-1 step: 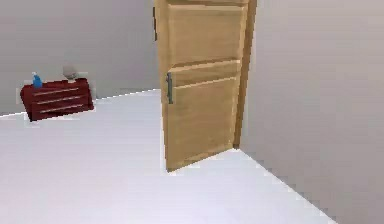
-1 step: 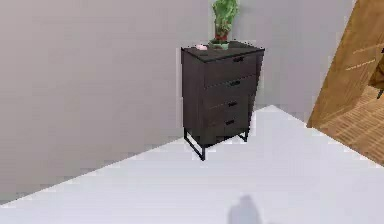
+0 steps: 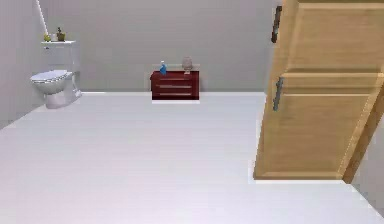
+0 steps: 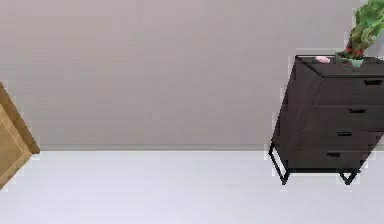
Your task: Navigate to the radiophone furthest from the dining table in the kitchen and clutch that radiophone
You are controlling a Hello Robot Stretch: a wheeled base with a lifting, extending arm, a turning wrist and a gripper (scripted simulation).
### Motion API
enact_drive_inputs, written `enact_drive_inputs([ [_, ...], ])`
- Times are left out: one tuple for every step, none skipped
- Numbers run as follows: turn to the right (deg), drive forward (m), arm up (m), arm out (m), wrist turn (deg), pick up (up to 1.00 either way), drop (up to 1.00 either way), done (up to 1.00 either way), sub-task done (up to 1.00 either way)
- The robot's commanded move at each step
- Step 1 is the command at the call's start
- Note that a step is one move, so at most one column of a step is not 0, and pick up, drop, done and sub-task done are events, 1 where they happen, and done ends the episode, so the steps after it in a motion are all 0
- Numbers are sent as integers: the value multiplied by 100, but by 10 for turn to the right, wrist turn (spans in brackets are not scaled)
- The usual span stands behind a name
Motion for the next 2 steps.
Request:
enact_drive_inputs([
  [0,100,0,0,0,0,0,0,0],
  [0,90,0,0,0,0,0,0,0],
])
